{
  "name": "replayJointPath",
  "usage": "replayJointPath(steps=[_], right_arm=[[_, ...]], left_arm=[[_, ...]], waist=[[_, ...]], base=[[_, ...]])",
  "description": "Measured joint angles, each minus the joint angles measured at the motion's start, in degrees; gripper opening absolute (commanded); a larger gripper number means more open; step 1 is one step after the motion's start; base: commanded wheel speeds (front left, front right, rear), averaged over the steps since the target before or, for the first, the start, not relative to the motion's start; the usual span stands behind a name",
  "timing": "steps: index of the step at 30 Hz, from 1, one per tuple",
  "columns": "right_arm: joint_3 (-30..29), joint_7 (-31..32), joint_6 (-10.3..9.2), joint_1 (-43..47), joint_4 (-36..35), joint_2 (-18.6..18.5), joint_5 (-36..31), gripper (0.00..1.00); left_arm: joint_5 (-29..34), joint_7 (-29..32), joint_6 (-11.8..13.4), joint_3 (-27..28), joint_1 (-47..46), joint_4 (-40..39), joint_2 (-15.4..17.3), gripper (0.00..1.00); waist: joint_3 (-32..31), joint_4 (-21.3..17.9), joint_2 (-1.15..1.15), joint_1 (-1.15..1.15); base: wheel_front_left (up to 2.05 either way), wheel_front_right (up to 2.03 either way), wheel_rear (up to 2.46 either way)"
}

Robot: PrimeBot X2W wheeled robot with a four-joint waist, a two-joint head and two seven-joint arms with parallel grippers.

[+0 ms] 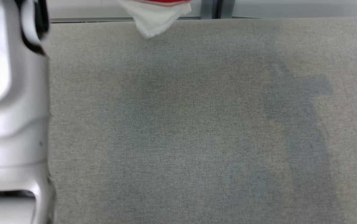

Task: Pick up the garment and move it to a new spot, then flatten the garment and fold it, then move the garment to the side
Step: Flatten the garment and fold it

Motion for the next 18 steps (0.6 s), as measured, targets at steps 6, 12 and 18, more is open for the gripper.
replayJointPath(steps=[6, 12, 18], right_arm=[[2.6, 0.0, 0.01, 12.9, 3.3, 1.0, 3.2, 0.0], [5.1, 0.0, 0.02, 28.6, 5.4, 2.7, 8.6, 0.0], [7.1, 0.0, 0.04, 44.2, 6.1, 5.1, 11.5, 0.0]], left_arm=[[-1.6, 0.0, 0.0, 2.3, 15.7, -0.1, -2.5, 0.0], [-4.8, 0.0, -1.1, 5.7, 36.4, 2.5, -4.9, 0.0], [-11.6, 0.0, -1.2, 5.0, 51.2, 3.3, -5.4, 0.0]], waist=[[-1.7, 0.3, 0.0, 0.0], [-4.0, 0.2, 0.0, -0.01], [-8.1, 1.1, 0.0, -0.02]], base=[[0.0, 0.0, 0.0], [0.0, 0.0, 0.0], [0.0, 0.0, 0.0]])
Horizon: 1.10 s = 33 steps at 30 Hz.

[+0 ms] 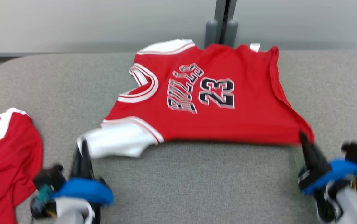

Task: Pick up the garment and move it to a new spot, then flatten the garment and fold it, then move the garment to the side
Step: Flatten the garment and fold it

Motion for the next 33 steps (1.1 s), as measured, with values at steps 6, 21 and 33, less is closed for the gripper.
replayJointPath(steps=[6, 21, 33], right_arm=[[0.5, 0.0, -0.01, 12.4, -0.5, 1.9, 1.0, 0.0], [-4.1, 0.0, -0.03, 26.2, -7.2, 3.4, 0.6, 0.0], [-7.9, 0.0, -0.04, 17.8, -11.6, 4.2, -0.7, 0.0]], left_arm=[[-2.3, 0.0, 1.5, -4.3, 12.0, -1.7, 0.0, 0.0], [-0.1, 0.0, 0.6, -9.1, 29.0, -7.5, -0.1, 0.0], [-2.1, 0.0, 0.0, -11.7, 8.8, -11.4, 0.0, 0.0]], waist=[[-4.7, 0.4, 0.0, -0.01], [-10.2, 0.5, 0.0, 0.0], [-3.9, 0.2, 0.0, 0.01]], base=[[0.0, 0.0, 0.0], [0.0, 0.0, 0.0], [0.0, 0.0, 0.0]])
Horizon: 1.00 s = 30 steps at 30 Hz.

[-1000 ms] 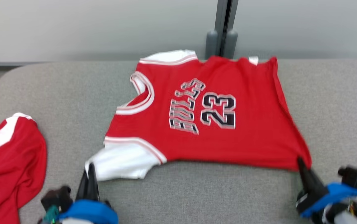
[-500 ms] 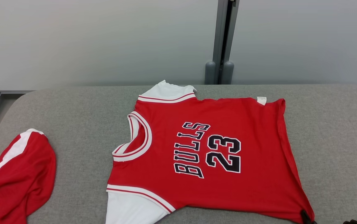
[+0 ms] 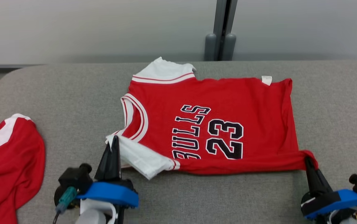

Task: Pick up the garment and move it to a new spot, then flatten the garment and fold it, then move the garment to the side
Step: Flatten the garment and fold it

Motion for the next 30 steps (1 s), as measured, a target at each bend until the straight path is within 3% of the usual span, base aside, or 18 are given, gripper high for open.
replayJointPath(steps=[8, 15, 16, 17, 18, 19, 20, 24, 30], right_arm=[[2.4, 0.0, 0.0, -10.9, 2.2, 0.1, 1.8, 0.0], [4.4, 0.0, 0.0, -18.0, 6.0, -0.5, 1.2, 0.0], [4.3, 0.0, 0.0, -18.5, 6.4, -0.4, 0.9, 0.23], [4.0, 0.0, 0.0, -19.0, 6.8, -0.4, 0.1, 0.63], [3.6, 0.0, 0.0, -19.3, 6.9, -0.4, -0.8, 1.0], [3.0, 0.0, 0.0, -19.5, 6.9, -0.4, -1.7, 1.0], [2.7, 0.0, 0.0, -19.7, 6.8, -0.4, -3.2, 1.0], [1.0, 0.0, 0.0, -19.4, 4.7, -0.1, -10.1, 1.0], [-2.6, 0.0, 0.0, -14.9, 1.0, 1.9, -21.6, 1.0]], left_arm=[[0.9, 0.0, 2.9, -0.5, -13.7, 5.0, 0.0, 0.0], [1.3, 0.0, 4.6, -0.6, -19.3, 10.4, 0.0, 0.0], [1.3, 0.0, 4.8, -0.6, -19.6, 10.8, 0.0, 0.0], [1.5, 0.0, 5.1, -0.7, -19.8, 11.2, 0.0, 0.0], [1.8, 0.0, 5.2, -0.8, -19.9, 11.3, 0.0, 0.44], [1.7, 0.0, 5.5, -0.7, -20.0, 11.3, 0.0, 0.93], [1.8, 0.0, 5.9, -0.6, -19.9, 11.3, 0.0, 1.0], [3.9, 0.0, 7.5, 0.3, -18.8, 9.8, 0.0, 1.0], [9.4, 0.0, 7.8, 0.0, -13.3, 9.3, -0.1, 1.0]], waist=[[6.9, -1.6, 0.0, 0.01], [11.2, -1.9, 0.0, 0.01], [11.5, -1.8, 0.0, 0.02], [11.7, -1.8, 0.0, 0.01], [11.9, -1.7, 0.0, 0.01], [11.9, -1.7, 0.0, 0.01], [11.9, -1.7, 0.0, 0.01], [10.9, -1.6, 0.0, 0.01], [7.9, -1.2, 0.0, 0.0]], base=[[0.0, 0.0, 0.0], [0.0, 0.0, 0.0], [0.0, 0.0, 0.0], [0.0, 0.0, 0.0], [0.0, 0.0, 0.0], [0.0, 0.0, 0.0], [0.0, 0.0, 0.0], [0.0, 0.0, 0.0], [0.0, 0.0, 0.0]])
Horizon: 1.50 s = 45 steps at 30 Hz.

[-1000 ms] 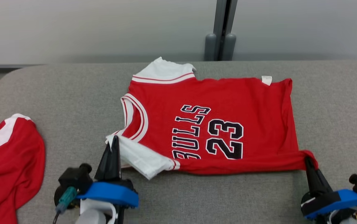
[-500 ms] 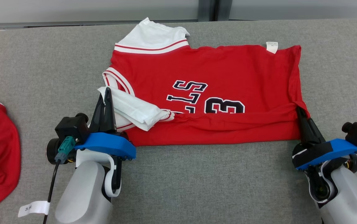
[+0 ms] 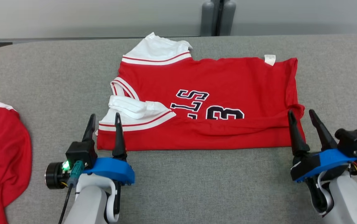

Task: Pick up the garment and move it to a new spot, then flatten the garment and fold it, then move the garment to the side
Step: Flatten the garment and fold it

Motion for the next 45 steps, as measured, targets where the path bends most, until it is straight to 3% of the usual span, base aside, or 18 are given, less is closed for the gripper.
replayJointPath(steps=[9, 22, 31, 39, 45], right_arm=[[-2.5, 0.0, 0.0, 8.3, -0.1, 3.8, -9.4, 1.0], [-4.2, 0.0, 0.0, 15.7, 1.2, 7.1, -11.2, 1.0], [-4.3, 0.0, 0.0, 12.4, -1.2, 6.6, -10.4, 1.0], [-4.3, 0.0, 0.0, 7.4, -2.9, 5.4, -9.3, 1.0], [-5.6, 0.0, 0.0, 5.8, -2.8, 5.3, -8.9, 1.0]], left_arm=[[0.7, 0.0, -0.8, 0.9, 9.5, 2.6, 0.1, 1.0], [-3.1, 0.0, -1.8, 1.4, 18.1, 3.0, 0.0, 1.0], [-4.7, 0.0, -1.7, 1.0, 10.9, 3.7, 0.1, 1.0], [-8.2, -0.1, 0.4, 3.1, 1.7, 10.0, 0.0, 1.0], [-10.1, -0.3, 1.0, 4.3, -0.6, 12.7, 0.0, 1.0]], waist=[[-7.3, 0.8, 0.0, -0.01], [-13.4, -0.5, 0.0, -0.02], [-7.8, -2.1, 0.0, 0.0], [0.6, -2.8, 0.0, 0.02], [3.6, -2.6, 0.0, 0.01]], base=[[0.0, 0.0, 0.0], [0.0, 0.0, 0.0], [0.0, 0.0, 0.0], [0.0, 0.0, 0.0], [0.0, 0.0, 0.0]])
